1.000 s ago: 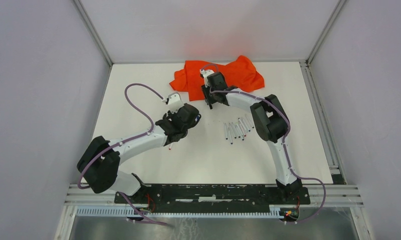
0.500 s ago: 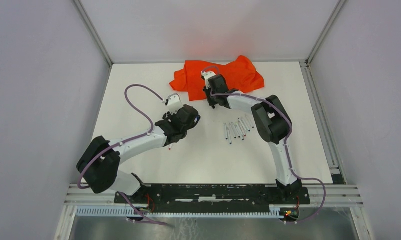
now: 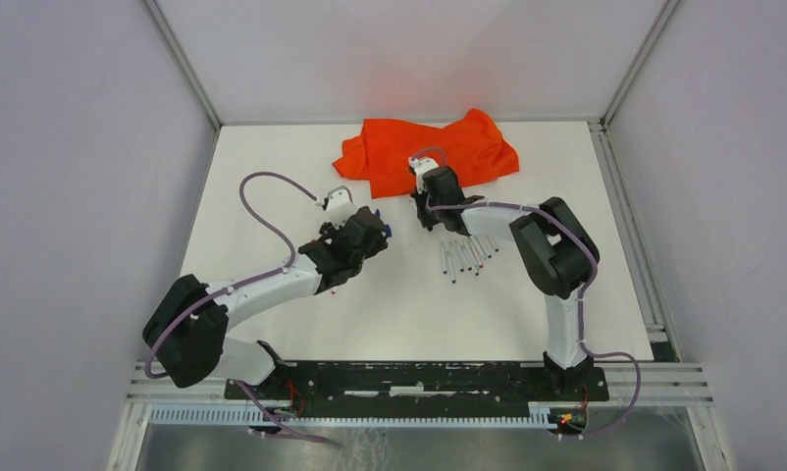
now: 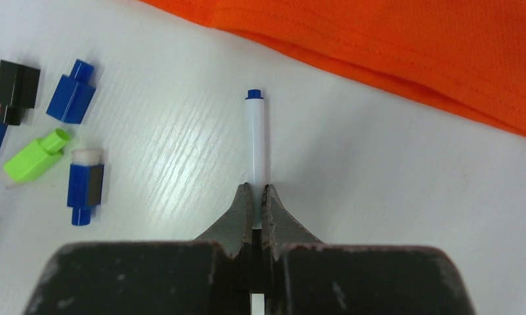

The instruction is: Open the pen caps

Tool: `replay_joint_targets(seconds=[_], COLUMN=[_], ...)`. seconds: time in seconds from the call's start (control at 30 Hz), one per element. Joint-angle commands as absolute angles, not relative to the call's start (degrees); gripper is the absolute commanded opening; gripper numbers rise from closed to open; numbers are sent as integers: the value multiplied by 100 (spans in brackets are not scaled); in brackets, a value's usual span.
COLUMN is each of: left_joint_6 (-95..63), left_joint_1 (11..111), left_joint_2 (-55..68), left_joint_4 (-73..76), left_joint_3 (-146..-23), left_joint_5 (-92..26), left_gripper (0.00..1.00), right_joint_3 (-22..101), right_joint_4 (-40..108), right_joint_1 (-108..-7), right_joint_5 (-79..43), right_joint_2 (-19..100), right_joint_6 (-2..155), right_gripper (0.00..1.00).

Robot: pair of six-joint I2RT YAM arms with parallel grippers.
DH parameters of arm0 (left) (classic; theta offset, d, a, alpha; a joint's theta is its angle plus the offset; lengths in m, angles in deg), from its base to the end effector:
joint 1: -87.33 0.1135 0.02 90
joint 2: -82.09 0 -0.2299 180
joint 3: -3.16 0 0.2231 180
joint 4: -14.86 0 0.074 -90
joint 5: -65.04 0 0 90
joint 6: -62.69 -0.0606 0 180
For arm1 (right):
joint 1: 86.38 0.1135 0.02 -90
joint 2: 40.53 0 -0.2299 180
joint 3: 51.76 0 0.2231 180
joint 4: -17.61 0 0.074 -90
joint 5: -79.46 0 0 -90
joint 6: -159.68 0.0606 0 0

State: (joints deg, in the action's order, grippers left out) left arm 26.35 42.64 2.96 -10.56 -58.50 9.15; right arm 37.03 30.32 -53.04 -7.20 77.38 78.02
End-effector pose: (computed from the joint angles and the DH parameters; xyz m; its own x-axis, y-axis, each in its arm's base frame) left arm 0.2233 -0.1731 0.1878 -0.5205 -0.4233 -0.7416 -0.2178 0.9056 -0.3640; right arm 0.3551 0.2294 0.1184 -0.6256 -0.2382 -0.7429 -0.4262 0.9020 0.0696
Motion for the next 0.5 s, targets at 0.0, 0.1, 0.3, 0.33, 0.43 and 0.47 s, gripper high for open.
replay_joint_targets(seconds=[0.0,0.1,0.3,0.33,0.43,0.47], left_joint_6=[2600,2577,2516,2516,2507,2495], left_joint_1=[4306,4307,4305,4308,4302,4309], left_joint_2=[528,578,536,541,610,627], left_joint_4=[-603,-243,572,680,1142,1329], left_joint_3=[-5700,-5507,-5174,-5109,-4858,-4773], left_joint_5=[797,570,71,6,-201,-281], left_gripper=[63,63,63,63,63,63], right_joint_3=[3107,2757,2140,2042,1702,1576], right_joint_4=[2936,2619,1854,1689,989,783], right_joint_1=[-5267,-5255,-5267,-5280,-5383,-5414], right_joint_5=[-1040,-1331,-1798,-1904,-2351,-2488], right_joint_2=[7388,7047,6326,6203,5908,5838], right_joint_6=[8041,8185,8582,8699,9219,9379], right_gripper=[0,0,0,0,0,0])
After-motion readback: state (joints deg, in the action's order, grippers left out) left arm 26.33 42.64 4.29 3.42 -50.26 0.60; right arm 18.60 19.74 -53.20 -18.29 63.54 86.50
